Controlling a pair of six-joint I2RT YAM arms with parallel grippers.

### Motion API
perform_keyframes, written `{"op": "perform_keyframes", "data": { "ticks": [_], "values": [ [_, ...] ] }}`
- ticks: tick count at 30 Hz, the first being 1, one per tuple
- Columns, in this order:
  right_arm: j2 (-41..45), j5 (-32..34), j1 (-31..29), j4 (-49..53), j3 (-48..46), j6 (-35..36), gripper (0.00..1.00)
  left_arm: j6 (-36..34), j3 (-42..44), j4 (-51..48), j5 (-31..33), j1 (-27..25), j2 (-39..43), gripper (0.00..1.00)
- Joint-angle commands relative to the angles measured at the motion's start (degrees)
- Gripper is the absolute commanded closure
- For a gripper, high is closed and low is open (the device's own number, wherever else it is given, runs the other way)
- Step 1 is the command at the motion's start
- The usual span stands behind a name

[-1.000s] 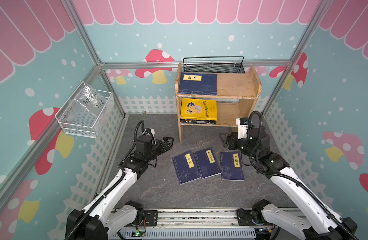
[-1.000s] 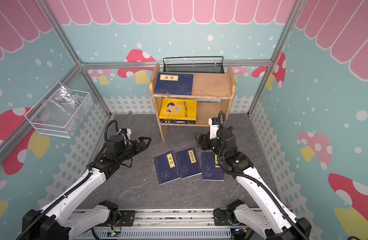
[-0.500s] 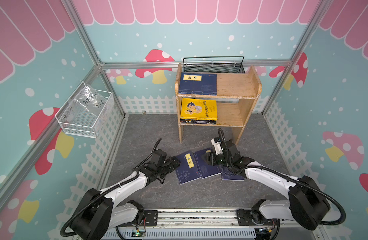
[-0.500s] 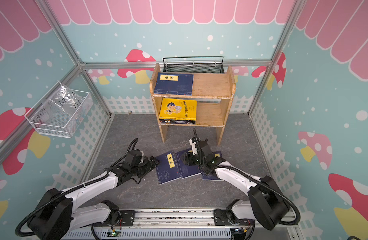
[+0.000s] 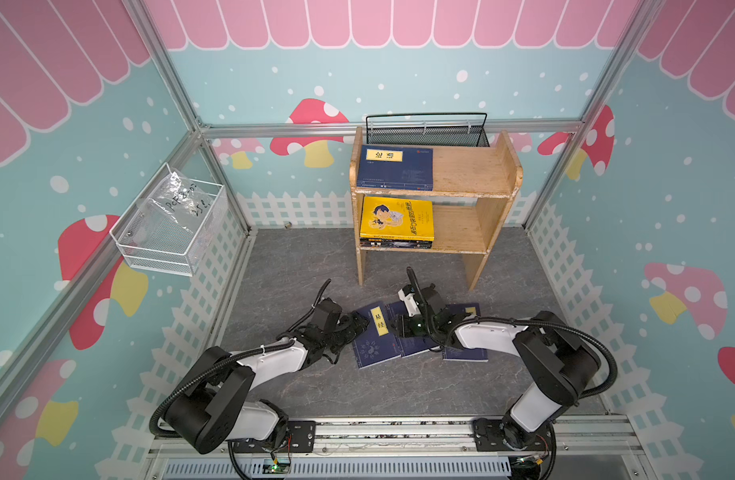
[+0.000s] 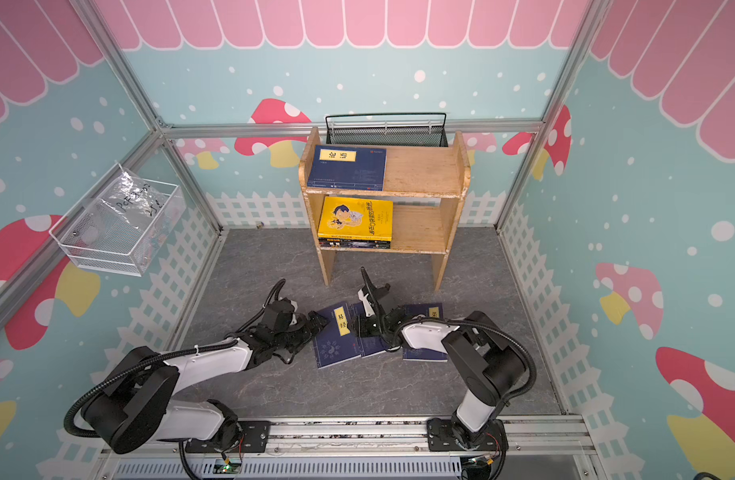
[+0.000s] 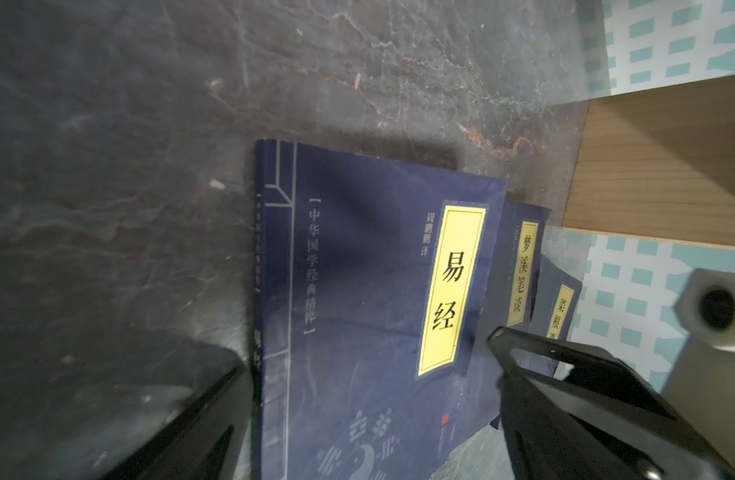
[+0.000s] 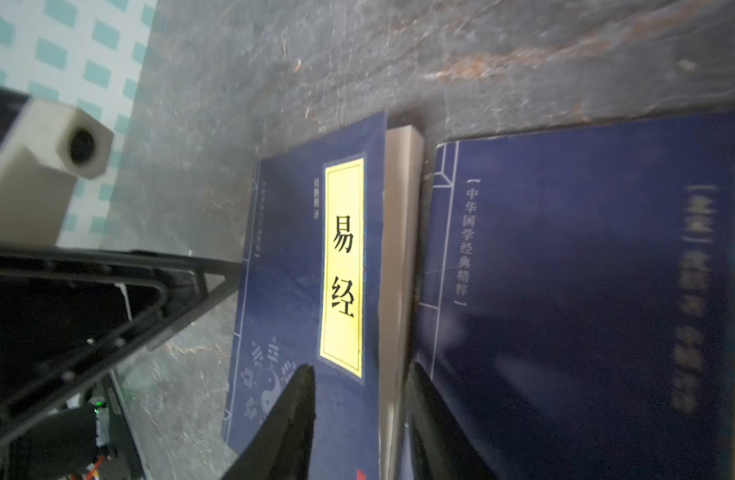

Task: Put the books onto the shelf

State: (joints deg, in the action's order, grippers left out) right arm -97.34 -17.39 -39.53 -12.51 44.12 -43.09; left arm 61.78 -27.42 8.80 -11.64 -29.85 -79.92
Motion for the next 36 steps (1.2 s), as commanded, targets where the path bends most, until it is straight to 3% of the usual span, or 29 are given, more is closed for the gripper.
{"op": "perform_keyframes", "data": {
  "ticks": [1,11,16,28,36],
  "values": [
    [-2.5,0.2,-0.6,-1.9,0.8,-1.2,0.67,2.2,2.7,3.4,-1.3,-0.6,-1.4,0.06],
    [-9.7,-3.7,-0.7,-6.3,1.6,-1.8,0.76,4.1,5.6,28.5,-9.6,-1.0,2.9,0.19],
    [-11.0,-5.5,-0.6,-8.3,2.3,-2.1,0.77,5.6,6.8,35.0,-10.1,-1.6,6.9,0.22],
    [-11.9,-7.2,-0.6,-9.3,2.9,-2.0,0.84,6.0,8.9,32.0,-6.1,-1.5,5.7,0.22],
    [-7.9,-7.8,-0.5,-9.0,2.8,-2.9,0.96,-0.2,6.2,15.1,-2.1,-0.9,12.5,0.22]
  ]
}}
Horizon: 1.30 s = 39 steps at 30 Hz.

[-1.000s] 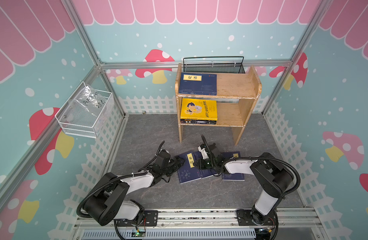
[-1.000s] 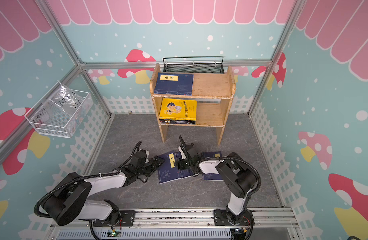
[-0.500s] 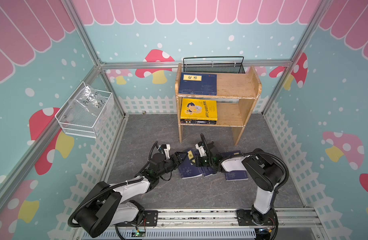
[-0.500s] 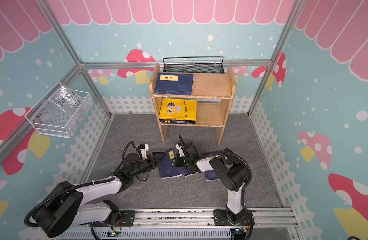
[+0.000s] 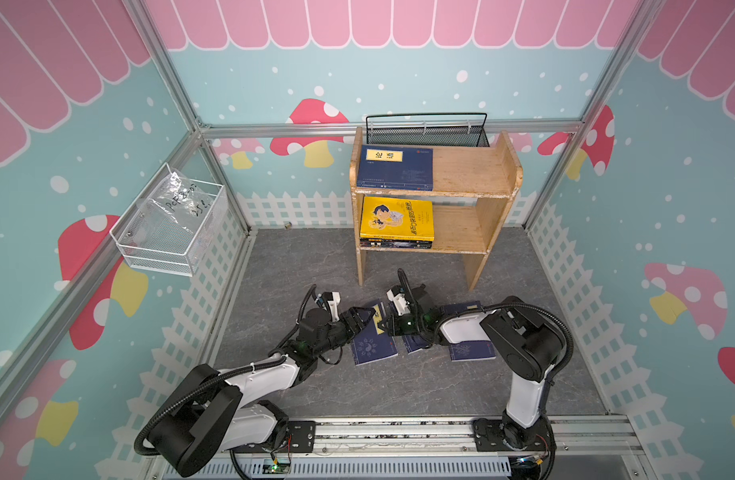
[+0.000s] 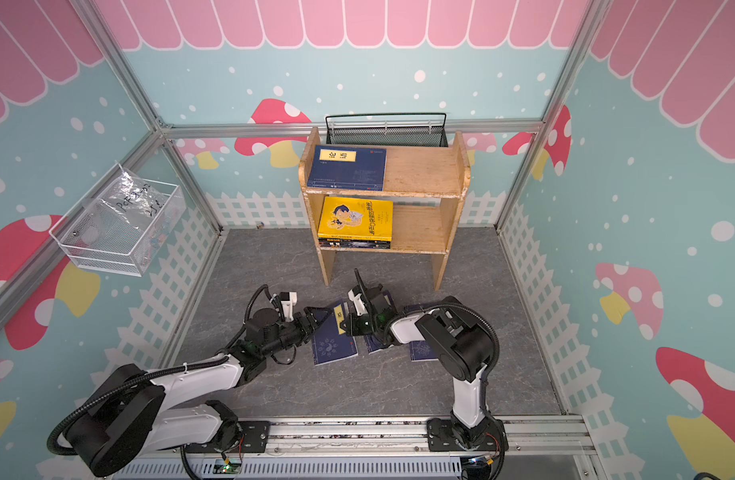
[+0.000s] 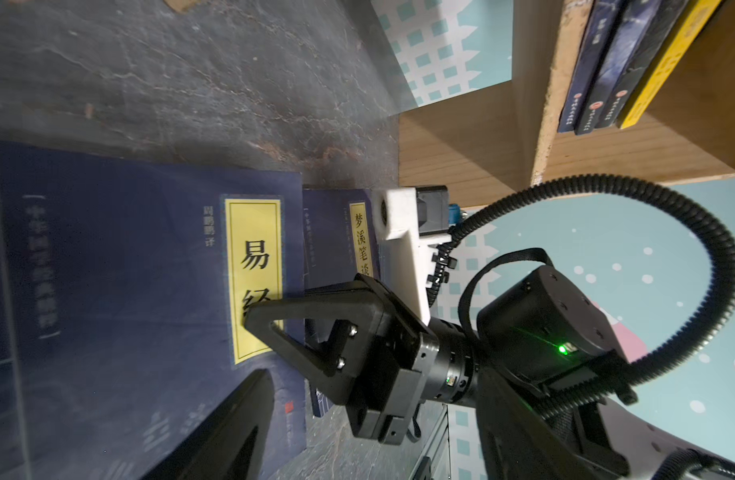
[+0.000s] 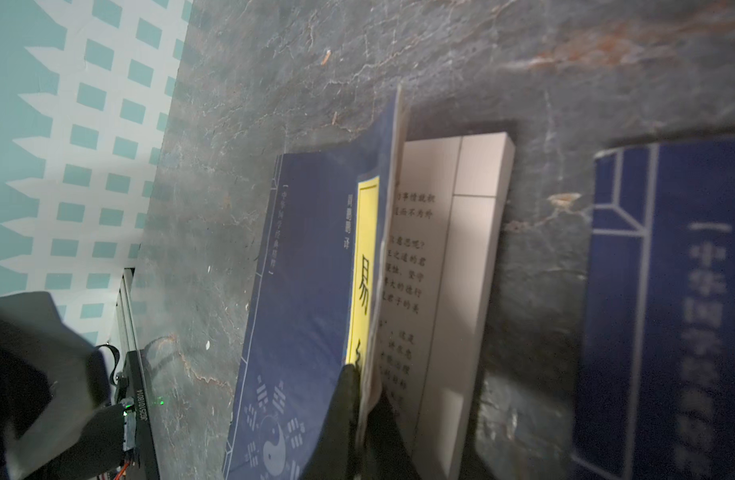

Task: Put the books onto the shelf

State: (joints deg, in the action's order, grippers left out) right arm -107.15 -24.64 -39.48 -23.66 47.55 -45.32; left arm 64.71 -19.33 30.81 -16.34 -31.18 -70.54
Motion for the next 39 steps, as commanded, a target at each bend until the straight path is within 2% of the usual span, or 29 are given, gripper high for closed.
{"op": "perform_keyframes", "data": {
  "ticks": [1,6,9,12,17,23,28,31,39],
  "values": [
    [2.8,-0.2,-0.5,2.4,-0.6,-0.9,0.96,-4.2,-2.2,-9.5,3.3,0.6,4.8,0.22],
    [9.3,1.3,-0.6,4.6,-0.5,-0.2,1.0,-10.4,-5.0,-23.7,5.8,3.2,14.9,0.21],
    [14.2,2.3,-0.5,7.7,0.3,1.2,1.0,-13.8,-6.9,-31.1,5.3,5.9,20.8,0.21],
    [19.5,2.4,-0.4,11.3,1.9,2.7,1.0,-16.4,-8.6,-34.2,1.4,9.0,24.5,0.21],
    [29.5,4.1,-0.4,19.4,6.2,7.6,1.0,-20.8,-13.8,-35.0,-7.4,10.0,24.8,0.2],
    [38.1,6.3,-0.1,30.8,14.4,13.7,1.0,-23.1,-18.5,-27.8,-20.0,10.0,18.5,0.19],
    [41.5,6.1,0.3,35.1,19.7,15.2,1.0,-16.9,-18.4,-12.6,-27.7,9.7,13.8,0.19],
    [42.5,4.3,0.4,34.8,20.5,15.3,1.0,-13.7,-18.7,-5.1,-30.4,9.0,11.9,0.19],
    [42.8,-0.6,0.5,34.2,22.9,15.1,1.0,-12.9,-23.1,1.3,-34.3,5.7,7.4,0.21]
  ]
}}
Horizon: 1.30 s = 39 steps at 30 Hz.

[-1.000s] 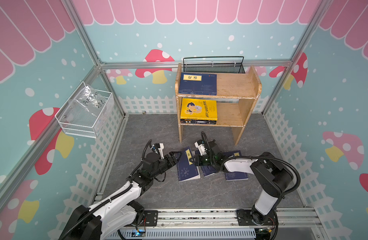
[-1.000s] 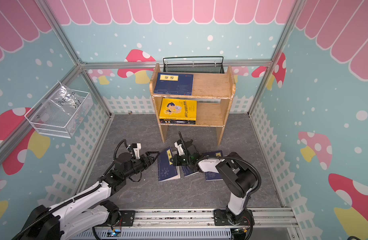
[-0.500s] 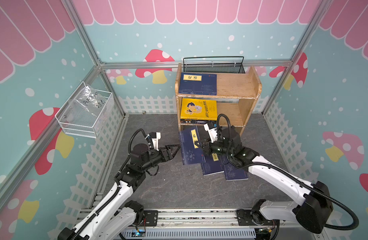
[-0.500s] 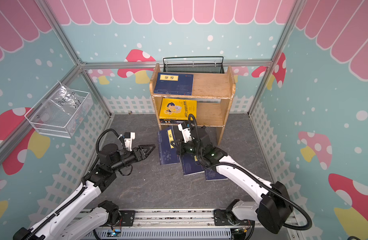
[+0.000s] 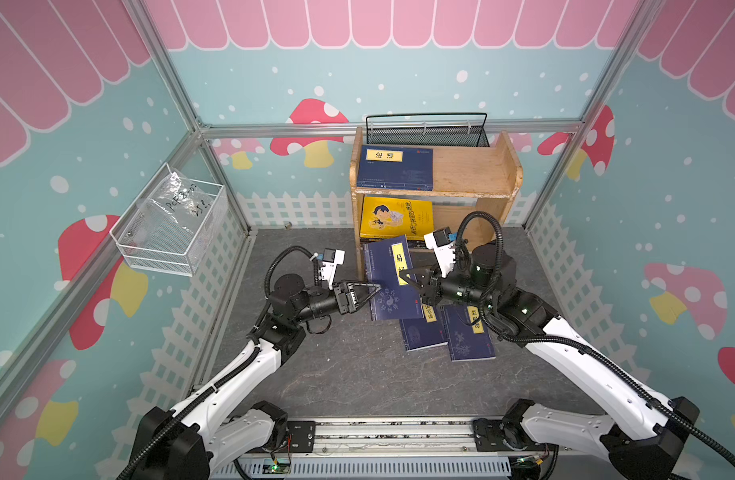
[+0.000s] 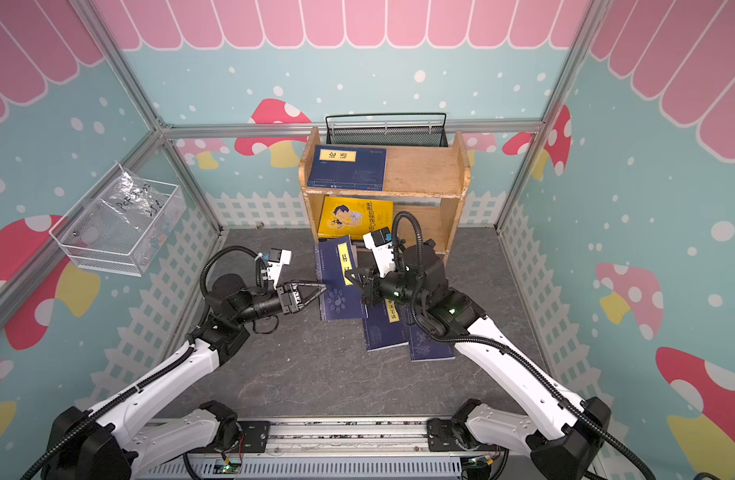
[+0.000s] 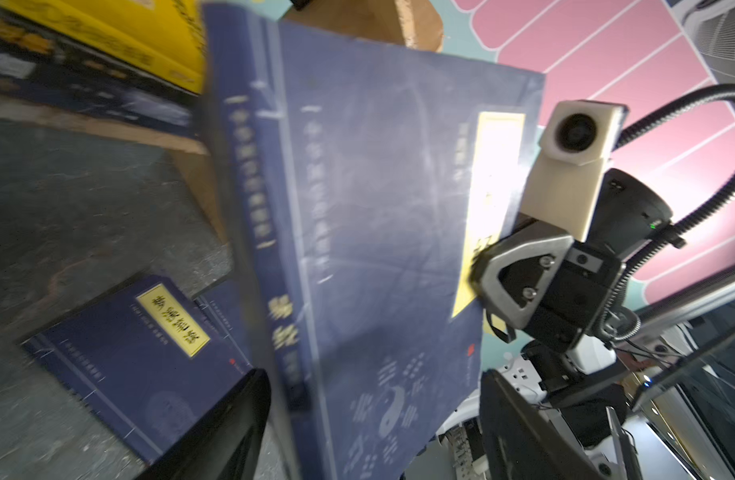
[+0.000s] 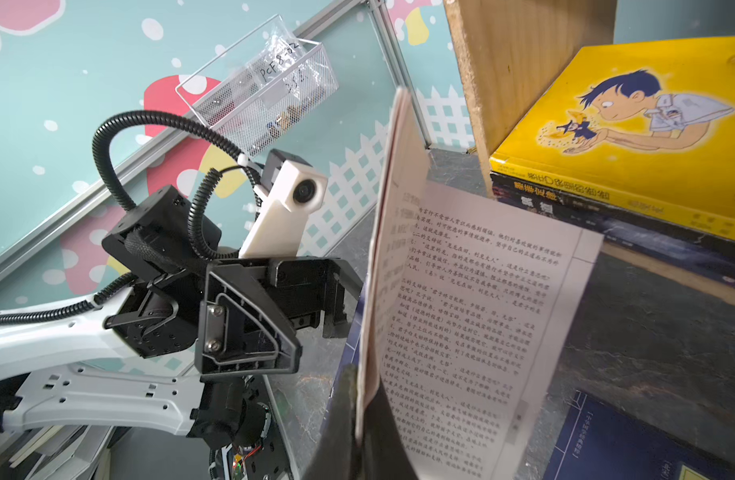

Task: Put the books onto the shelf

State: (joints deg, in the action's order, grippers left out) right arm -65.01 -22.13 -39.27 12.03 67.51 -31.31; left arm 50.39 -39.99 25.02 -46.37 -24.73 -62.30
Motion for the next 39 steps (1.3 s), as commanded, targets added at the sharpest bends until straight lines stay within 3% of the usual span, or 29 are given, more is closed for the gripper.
{"op": "perform_keyframes", "data": {
  "ticks": [1,5,12,15,25,28,30,32,39],
  "values": [
    [0.9,-3.5,0.3,-1.6,3.1,1.2,1.0,1.6,-2.7,8.2,-4.7,-1.0,-1.2,0.22],
    [2.1,-3.5,0.5,-1.7,2.9,1.3,1.0,2.4,-3.3,11.4,-5.4,-1.1,-1.8,0.34],
    [2.2,-3.8,1.9,-3.0,1.3,0.7,1.0,2.8,-5.8,12.8,-6.7,-1.7,-3.1,0.64],
    [2.4,-3.2,3.0,-3.2,0.7,0.5,1.0,2.7,-5.8,12.7,-6.2,-1.7,-2.6,0.7],
    [0.4,-4.1,6.6,-5.7,1.0,0.6,0.98,-1.9,-8.6,1.5,0.8,-1.8,1.8,0.99],
    [-0.5,-3.5,6.8,-6.7,2.0,0.7,0.77,-2.0,-10.0,-0.3,2.9,-1.8,2.7,1.0],
    [-0.5,-1.5,7.0,-6.8,3.0,0.9,0.56,-2.0,-11.6,-1.0,4.2,-1.8,3.3,1.0],
    [0.2,1.1,7.0,-6.9,3.6,1.0,0.43,-2.5,-14.0,-2.2,5.9,-1.8,3.8,1.0],
    [8.1,17.5,7.3,-13.1,-0.7,-3.5,0.09,-2.5,-23.2,-4.3,20.2,-1.8,3.4,1.0]
  ]
}}
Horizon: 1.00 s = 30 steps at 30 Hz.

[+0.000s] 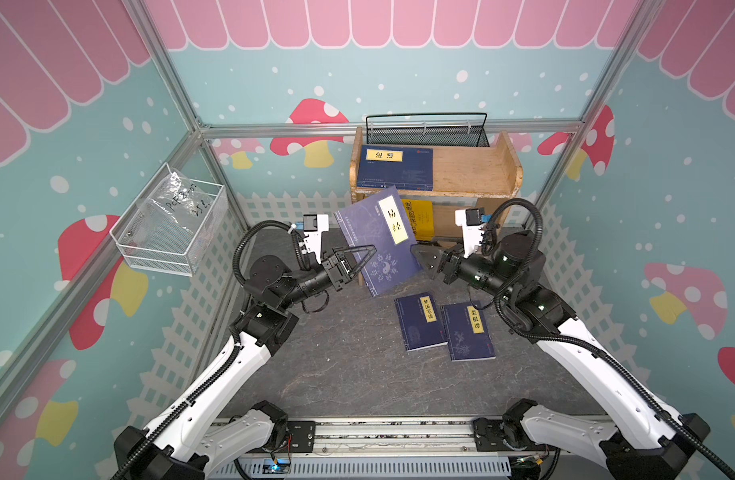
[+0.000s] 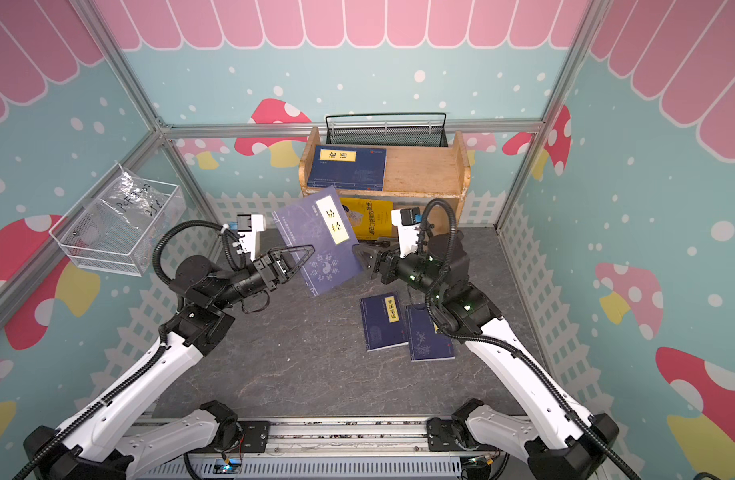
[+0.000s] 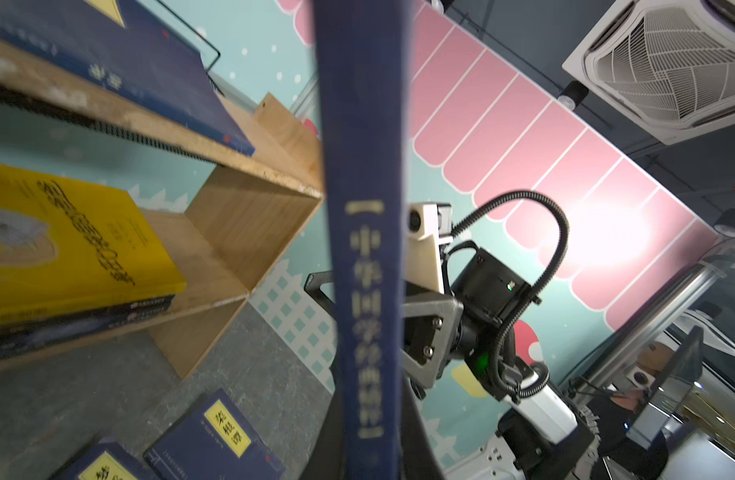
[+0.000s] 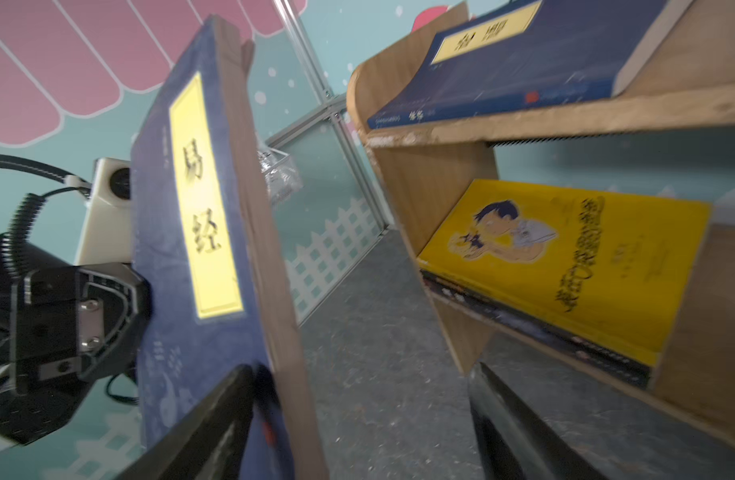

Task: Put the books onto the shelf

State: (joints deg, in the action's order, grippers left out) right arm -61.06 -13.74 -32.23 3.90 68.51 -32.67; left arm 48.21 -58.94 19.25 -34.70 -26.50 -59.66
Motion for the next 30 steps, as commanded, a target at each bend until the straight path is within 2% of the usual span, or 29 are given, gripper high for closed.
{"op": "perform_keyframes", "data": {
  "ticks": [1,4,8,11,17,26,30],
  "values": [
    [5.2,9.9,0.2,-6.9,-3.1,-3.1,0.07,0.1,-5.4,1.6,11.0,-0.1,0.4,1.0],
    [6.5,7.3,0.2,-13.5,-5.5,-4.7,0.04,1.9,-9.1,4.1,16.2,-0.1,-1.7,1.0],
    [2.7,-2.9,0.2,-19.7,-3.3,-6.6,0.04,4.7,-14.7,7.6,19.2,-0.4,-6.0,1.0],
    [-0.9,-10.1,0.2,-28.0,-2.7,-9.6,0.04,7.2,-16.4,11.0,22.0,-1.1,-8.9,1.0],
    [-8.0,-16.5,0.2,-39.5,0.3,-15.8,0.06,8.3,-19.5,14.2,24.7,-4.2,-13.3,1.0],
    [-13.7,-16.5,0.1,-49.5,2.5,-23.3,0.07,8.5,-20.5,17.1,24.9,-7.5,-17.1,1.0],
    [-15.7,-15.5,0.2,-50.2,4.1,-25.5,0.17,9.4,-20.9,19.0,23.8,-8.4,-18.4,1.0]
  ]
}}
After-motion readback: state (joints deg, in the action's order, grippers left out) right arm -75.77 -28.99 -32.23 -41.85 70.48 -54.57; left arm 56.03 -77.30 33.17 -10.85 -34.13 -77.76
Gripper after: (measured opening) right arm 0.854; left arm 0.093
